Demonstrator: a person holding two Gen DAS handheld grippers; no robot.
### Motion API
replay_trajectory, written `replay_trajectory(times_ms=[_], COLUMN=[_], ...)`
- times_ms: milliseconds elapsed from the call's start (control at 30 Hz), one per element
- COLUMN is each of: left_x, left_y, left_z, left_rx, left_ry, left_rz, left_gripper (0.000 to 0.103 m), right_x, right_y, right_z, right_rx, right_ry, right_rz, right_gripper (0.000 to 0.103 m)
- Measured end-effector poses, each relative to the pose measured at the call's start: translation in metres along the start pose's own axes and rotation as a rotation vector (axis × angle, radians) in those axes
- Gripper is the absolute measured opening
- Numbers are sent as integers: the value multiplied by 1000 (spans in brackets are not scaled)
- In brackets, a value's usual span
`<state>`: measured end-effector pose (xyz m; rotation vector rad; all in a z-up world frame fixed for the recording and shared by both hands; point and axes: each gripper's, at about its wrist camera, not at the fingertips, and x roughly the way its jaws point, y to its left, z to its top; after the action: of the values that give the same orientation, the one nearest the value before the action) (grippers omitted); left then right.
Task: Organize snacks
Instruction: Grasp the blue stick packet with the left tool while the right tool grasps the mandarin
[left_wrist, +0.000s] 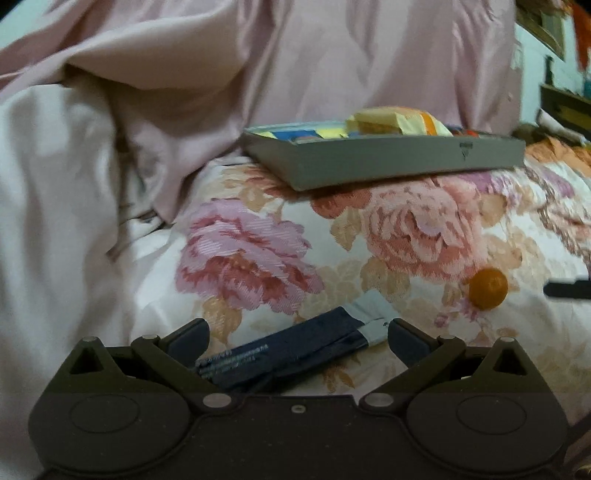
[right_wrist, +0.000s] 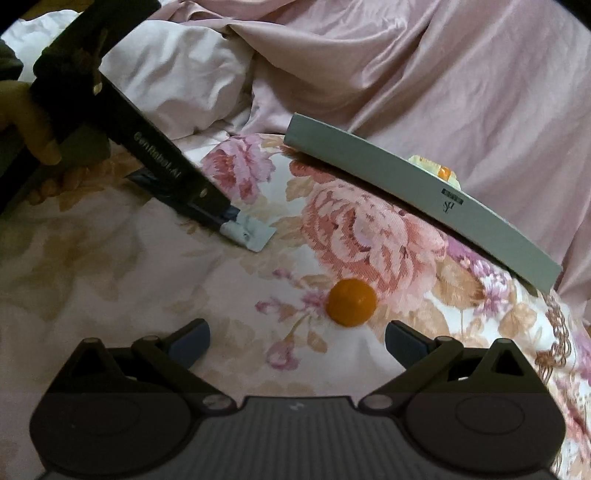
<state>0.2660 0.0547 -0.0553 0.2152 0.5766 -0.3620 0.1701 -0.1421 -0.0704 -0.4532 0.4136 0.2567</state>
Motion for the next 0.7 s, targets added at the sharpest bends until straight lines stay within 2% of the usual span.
replay_trajectory(times_ms=[200,300,533,700], left_x=[21,33,35,29], left_y=[12,20,20,12], left_z=[-1,-3,-2,3], left_rx=[21,8,-2,-26], left_ry=[79,131,146,199], left_rz=[-56,-37,-28,-43], left_gripper=[102,102,102,102], right_x=[10,18,38,46], right_y=[-9,-23,-54,-58], right_z=[6,9,12,12], right_rx=[-27,41,197,221], right_ry=[-37,-34,-9,14], right_rz=[-30,1,44,79], right_gripper=[103,103,102,80])
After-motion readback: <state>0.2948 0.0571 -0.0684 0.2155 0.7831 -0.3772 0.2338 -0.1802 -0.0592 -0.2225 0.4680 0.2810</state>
